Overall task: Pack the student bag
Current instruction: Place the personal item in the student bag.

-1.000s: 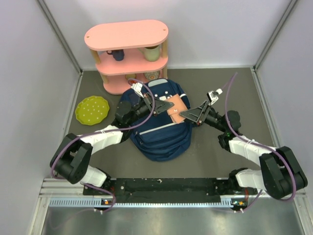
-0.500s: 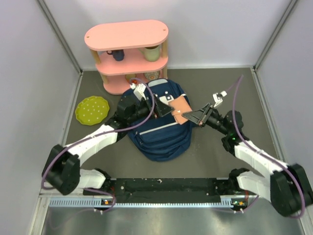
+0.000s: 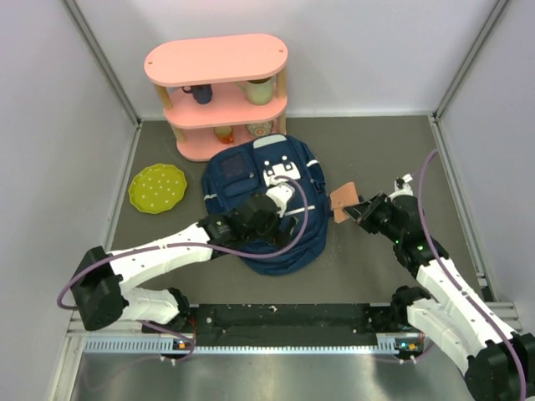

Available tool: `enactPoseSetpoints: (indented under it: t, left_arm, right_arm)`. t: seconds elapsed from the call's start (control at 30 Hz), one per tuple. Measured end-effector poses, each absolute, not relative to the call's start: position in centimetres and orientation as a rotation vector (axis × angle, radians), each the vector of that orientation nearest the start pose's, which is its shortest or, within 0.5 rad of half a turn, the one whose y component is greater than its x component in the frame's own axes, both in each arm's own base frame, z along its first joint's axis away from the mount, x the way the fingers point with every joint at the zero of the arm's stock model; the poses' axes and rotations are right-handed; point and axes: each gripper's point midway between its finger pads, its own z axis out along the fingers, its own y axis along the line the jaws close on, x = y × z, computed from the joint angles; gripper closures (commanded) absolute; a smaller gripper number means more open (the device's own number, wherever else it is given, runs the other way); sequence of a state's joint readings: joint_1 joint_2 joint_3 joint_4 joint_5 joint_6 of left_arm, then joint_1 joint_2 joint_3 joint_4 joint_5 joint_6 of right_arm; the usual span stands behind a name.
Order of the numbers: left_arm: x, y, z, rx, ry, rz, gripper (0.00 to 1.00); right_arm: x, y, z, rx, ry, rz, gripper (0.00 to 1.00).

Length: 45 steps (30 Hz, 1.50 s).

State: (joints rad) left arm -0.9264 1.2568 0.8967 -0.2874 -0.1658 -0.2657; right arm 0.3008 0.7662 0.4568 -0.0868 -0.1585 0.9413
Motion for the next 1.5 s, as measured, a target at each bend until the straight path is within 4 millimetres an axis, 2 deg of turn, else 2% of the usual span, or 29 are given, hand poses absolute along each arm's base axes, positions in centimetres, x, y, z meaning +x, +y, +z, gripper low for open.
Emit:
enactPoseSetpoints:
  t: [0.17,0.33,0.57,0.63,0.77,0.87,0.9,1.23,1.27,1.5]
  left_arm:
    - [22.7,-27.6,14.2,0.817,2.119,-0.252,0.02]
    - [23.1,-27.3,13.8,0.898,2.08,-0.11,0.1]
    - [23.1,-28.0,12.4,0.988,2.076,-0.013,0.11]
    - [22.8,-28.1,12.0,1.007,2.079,-0.007,0.14]
    - [22.9,-28.1,11.6,1.01,2.082,0.025,0.31]
    - [23.2,-27.8,11.2,0.997,2.089,0.065,0.5]
    - [23.2,-27.9,11.0,0.997,2.093,0.067,0.59]
    - [23.1,-28.7,11.7,0.975,2.083,0.035,0.93]
    - [23.1,-28.7,11.8,0.976,2.08,0.035,1.0]
    - [23.8,-28.4,13.4,0.913,2.079,0.02,1.0]
  right_arm:
    - [26.1,13.5,15.0,0.59,2.058,0.88,1.0]
    - [25.9,13.3,14.7,0.592,2.073,0.866,1.0]
    - [25.9,13.2,14.6,0.597,2.076,0.863,1.0]
    - [25.9,13.1,14.5,0.598,2.078,0.862,1.0]
    - [25.8,13.2,14.4,0.598,2.086,0.865,1.0]
    - [25.7,13.3,14.4,0.595,2.09,0.87,1.0]
    - [25.7,13.3,14.4,0.595,2.091,0.871,1.0]
    - [25.5,13.4,14.3,0.591,2.101,0.883,1.0]
    - [25.5,13.5,14.3,0.589,2.103,0.886,1.0]
    - [25.0,14.2,14.4,0.559,2.123,0.937,1.0]
